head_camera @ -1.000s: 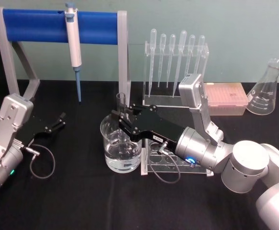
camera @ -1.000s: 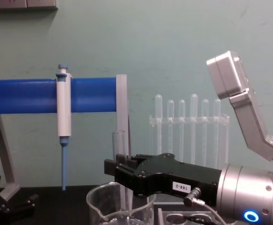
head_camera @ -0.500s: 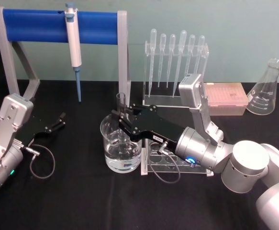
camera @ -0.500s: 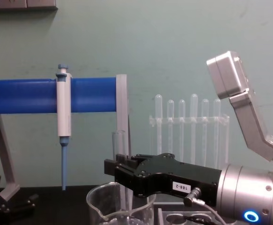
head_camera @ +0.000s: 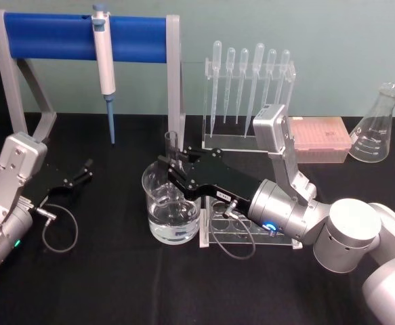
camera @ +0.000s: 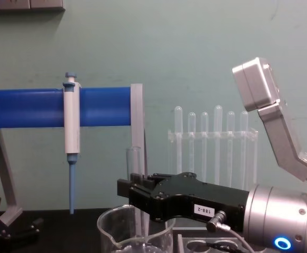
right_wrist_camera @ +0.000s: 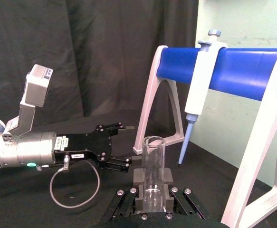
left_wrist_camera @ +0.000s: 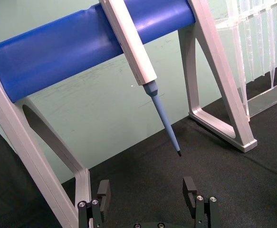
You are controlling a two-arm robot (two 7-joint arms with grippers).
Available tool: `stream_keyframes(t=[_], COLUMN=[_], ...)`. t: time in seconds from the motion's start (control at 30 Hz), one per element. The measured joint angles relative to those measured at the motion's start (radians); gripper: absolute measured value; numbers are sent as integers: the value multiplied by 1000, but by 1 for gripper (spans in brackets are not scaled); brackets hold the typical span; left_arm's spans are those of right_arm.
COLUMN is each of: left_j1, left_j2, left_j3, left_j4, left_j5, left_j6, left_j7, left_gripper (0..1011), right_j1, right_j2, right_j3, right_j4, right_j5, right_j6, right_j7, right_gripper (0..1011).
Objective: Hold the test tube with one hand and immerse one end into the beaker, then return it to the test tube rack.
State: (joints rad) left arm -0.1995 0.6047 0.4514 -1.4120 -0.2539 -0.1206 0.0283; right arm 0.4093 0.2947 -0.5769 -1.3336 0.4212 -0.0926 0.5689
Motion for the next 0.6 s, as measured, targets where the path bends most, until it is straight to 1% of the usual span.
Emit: stream_keyframes(t=[0.6], left_j1=[0], left_j2=[0], left_j3=[0], left_j4=[0], left_j5=[0], left_j6=[0], left_j7=[0], left_gripper=[1000], right_j1=[0], right_j2=[0], right_j3=[0], right_j4=[0], right_j5=[0], right_j6=[0], right_j7=[0], right_gripper=[225])
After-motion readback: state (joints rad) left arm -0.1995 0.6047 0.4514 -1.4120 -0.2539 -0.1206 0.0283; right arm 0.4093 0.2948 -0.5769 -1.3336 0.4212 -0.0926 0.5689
